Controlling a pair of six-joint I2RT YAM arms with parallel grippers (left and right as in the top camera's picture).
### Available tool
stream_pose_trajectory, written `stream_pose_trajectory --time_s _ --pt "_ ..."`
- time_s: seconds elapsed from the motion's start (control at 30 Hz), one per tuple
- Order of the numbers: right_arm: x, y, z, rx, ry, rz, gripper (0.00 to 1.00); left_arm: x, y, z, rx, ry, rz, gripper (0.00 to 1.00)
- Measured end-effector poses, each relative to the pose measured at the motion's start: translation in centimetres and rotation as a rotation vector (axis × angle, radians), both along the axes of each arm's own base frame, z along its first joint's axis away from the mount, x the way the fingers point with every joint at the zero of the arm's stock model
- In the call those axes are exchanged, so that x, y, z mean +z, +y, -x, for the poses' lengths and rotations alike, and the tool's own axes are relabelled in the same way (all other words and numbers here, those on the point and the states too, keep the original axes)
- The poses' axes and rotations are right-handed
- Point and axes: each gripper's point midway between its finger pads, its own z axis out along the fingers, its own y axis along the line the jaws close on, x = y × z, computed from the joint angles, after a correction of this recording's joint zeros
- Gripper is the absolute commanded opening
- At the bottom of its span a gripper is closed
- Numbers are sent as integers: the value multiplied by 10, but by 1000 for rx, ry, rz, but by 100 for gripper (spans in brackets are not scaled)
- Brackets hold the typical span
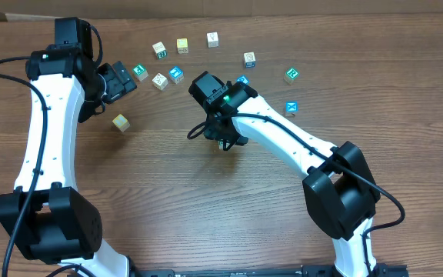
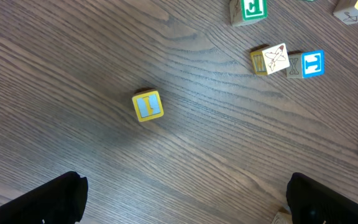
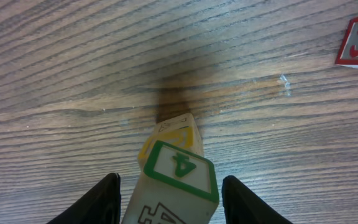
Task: Form a tower
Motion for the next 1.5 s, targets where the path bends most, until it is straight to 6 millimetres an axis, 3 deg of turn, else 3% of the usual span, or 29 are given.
stream_pose_trajectory --time_s 0.67,0.93,1.0,1.5 --pt "0 -1 1 49 4 14 33 0 0 0 0 0 0 100" --pt "0 -1 1 52 4 15 32 0 0 0 0 0 0 100" --pt "0 -1 1 57 4 16 28 0 0 0 0 0 0 100" --pt "0 -4 4 226 14 57 28 0 0 0 0 0 0 100"
